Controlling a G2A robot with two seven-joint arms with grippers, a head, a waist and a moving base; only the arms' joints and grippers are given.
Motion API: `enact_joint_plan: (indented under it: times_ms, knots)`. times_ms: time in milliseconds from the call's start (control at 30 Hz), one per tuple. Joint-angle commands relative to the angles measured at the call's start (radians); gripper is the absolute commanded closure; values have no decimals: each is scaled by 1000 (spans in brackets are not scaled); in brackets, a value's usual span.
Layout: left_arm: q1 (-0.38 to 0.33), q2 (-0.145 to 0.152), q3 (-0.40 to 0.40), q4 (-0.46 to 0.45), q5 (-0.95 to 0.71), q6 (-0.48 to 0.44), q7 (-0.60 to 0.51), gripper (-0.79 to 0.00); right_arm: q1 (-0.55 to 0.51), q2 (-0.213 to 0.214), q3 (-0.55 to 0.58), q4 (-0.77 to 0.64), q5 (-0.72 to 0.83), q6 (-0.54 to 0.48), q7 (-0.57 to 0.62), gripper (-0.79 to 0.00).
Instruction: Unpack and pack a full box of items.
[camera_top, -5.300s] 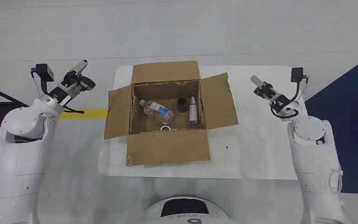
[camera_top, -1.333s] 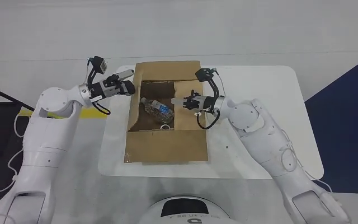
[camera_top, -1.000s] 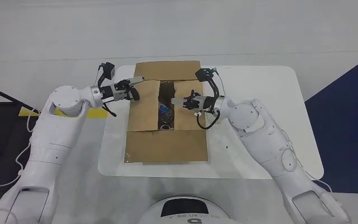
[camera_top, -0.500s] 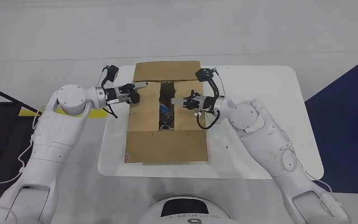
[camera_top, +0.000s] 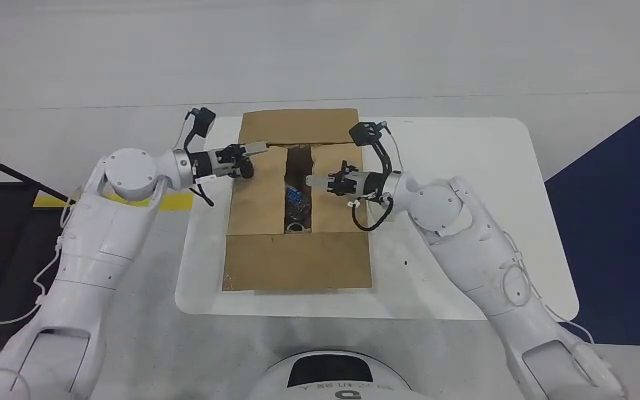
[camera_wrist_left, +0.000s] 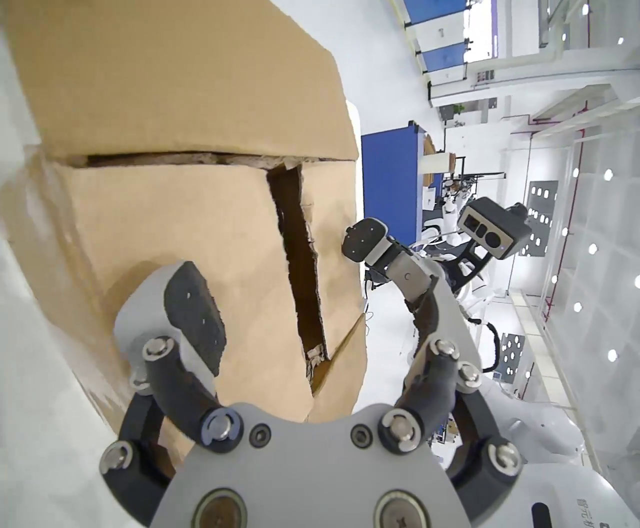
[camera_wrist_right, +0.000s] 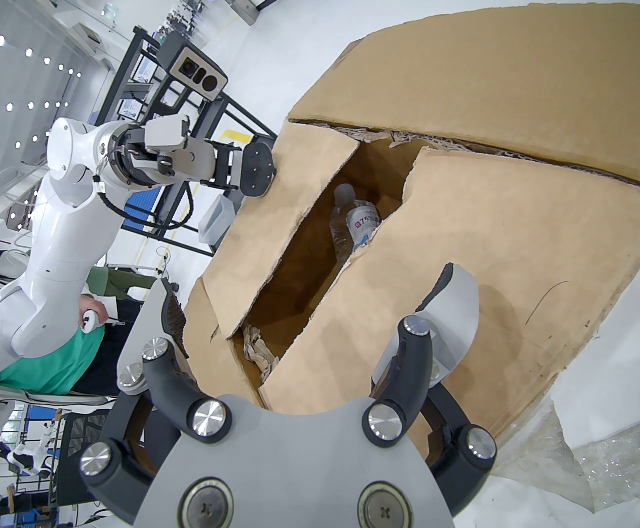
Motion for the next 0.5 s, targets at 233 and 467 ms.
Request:
enact_joint_plan:
  times_ms: [233, 467]
  knots:
    - [-76, -19, 105, 32, 106, 40, -39, -785, 0, 0, 0, 0, 0, 0, 0, -785]
    - [-97, -28, 93, 64, 40, -9, 8, -785, 0, 0, 0, 0, 0, 0, 0, -785]
